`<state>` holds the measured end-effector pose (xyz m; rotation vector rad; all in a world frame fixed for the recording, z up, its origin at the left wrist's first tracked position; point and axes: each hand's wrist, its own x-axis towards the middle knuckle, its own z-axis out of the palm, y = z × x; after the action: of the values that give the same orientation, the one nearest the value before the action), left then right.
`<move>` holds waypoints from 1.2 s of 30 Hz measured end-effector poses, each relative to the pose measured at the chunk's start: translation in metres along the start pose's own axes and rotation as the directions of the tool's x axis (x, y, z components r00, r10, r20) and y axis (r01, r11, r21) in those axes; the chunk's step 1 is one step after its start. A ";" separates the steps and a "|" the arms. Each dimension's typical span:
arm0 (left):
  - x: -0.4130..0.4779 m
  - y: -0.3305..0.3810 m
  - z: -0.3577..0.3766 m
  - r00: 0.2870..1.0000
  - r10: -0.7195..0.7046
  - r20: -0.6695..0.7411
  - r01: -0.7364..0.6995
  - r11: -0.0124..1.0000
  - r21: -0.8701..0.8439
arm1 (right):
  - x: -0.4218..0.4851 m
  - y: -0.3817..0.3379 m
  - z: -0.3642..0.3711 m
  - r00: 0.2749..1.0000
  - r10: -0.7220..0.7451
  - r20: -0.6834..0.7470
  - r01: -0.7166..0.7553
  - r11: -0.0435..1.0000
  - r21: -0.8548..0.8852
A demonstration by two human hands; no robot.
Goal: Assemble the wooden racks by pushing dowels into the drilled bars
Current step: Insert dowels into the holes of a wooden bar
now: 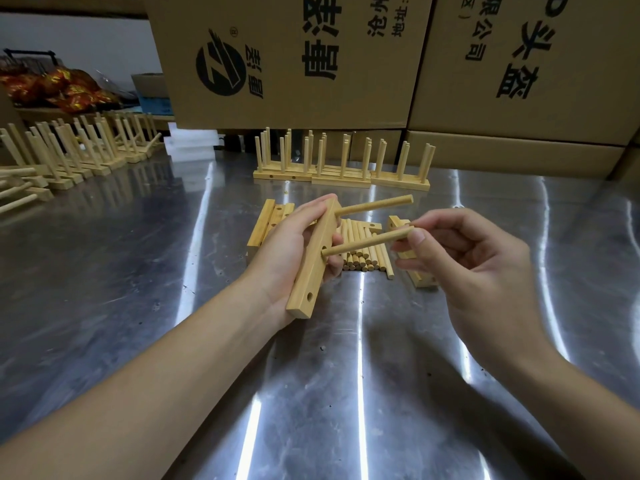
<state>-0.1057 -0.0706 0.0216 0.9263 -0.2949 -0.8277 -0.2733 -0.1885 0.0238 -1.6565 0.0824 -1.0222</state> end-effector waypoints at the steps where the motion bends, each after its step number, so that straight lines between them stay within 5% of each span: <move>1: 0.000 0.000 0.000 1.000 -0.001 0.005 0.001 1.000 0.015 | 0.000 0.000 0.000 1.000 0.007 -0.006 -0.007 1.000 0.013; 7: -0.002 0.001 0.000 1.000 0.010 0.027 -0.010 1.000 0.020 | 0.000 0.001 -0.001 1.000 0.001 0.004 -0.001 1.000 -0.001; 17: -0.015 -0.005 0.007 0.959 0.275 0.070 -0.282 0.900 0.331 | -0.013 0.013 0.005 0.944 0.058 0.326 0.134 0.834 -0.536; 24: -0.016 -0.016 0.012 0.940 0.322 0.114 -0.341 0.865 0.368 | -0.012 0.010 0.006 0.951 -0.034 0.308 0.230 0.745 -0.626; 26: -0.017 -0.019 0.011 0.907 0.396 0.145 -0.419 0.805 0.419 | -0.013 0.011 0.008 0.951 0.081 0.299 0.107 0.820 -0.563; 27: -0.017 -0.019 0.011 0.886 0.432 0.169 -0.460 0.767 0.447 | -0.013 0.009 0.009 0.932 0.228 0.283 -0.083 0.892 -0.445; 29: -0.017 -0.020 0.011 0.850 0.481 0.213 -0.519 0.702 0.487 | -0.008 0.003 0.010 0.766 0.543 0.345 -0.530 0.836 -0.140; 30: -0.017 -0.019 0.012 0.844 0.485 0.231 -0.531 0.687 0.496 | -0.006 0.001 0.008 0.707 0.598 0.378 -0.620 0.781 -0.076; 32: -0.015 -0.015 0.014 0.846 0.460 0.269 -0.531 0.677 0.510 | -0.004 0.000 0.005 0.703 0.590 0.396 -0.612 0.786 -0.083; 36: -0.016 -0.007 0.014 0.898 0.317 0.303 -0.433 0.759 0.487 | 0.000 -0.004 0.003 0.844 0.423 0.329 -0.412 0.905 -0.106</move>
<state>-0.1276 -0.0686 0.0260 1.2601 -0.9086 -0.4553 -0.2726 -0.1849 0.0272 -1.7240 0.2184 -0.3917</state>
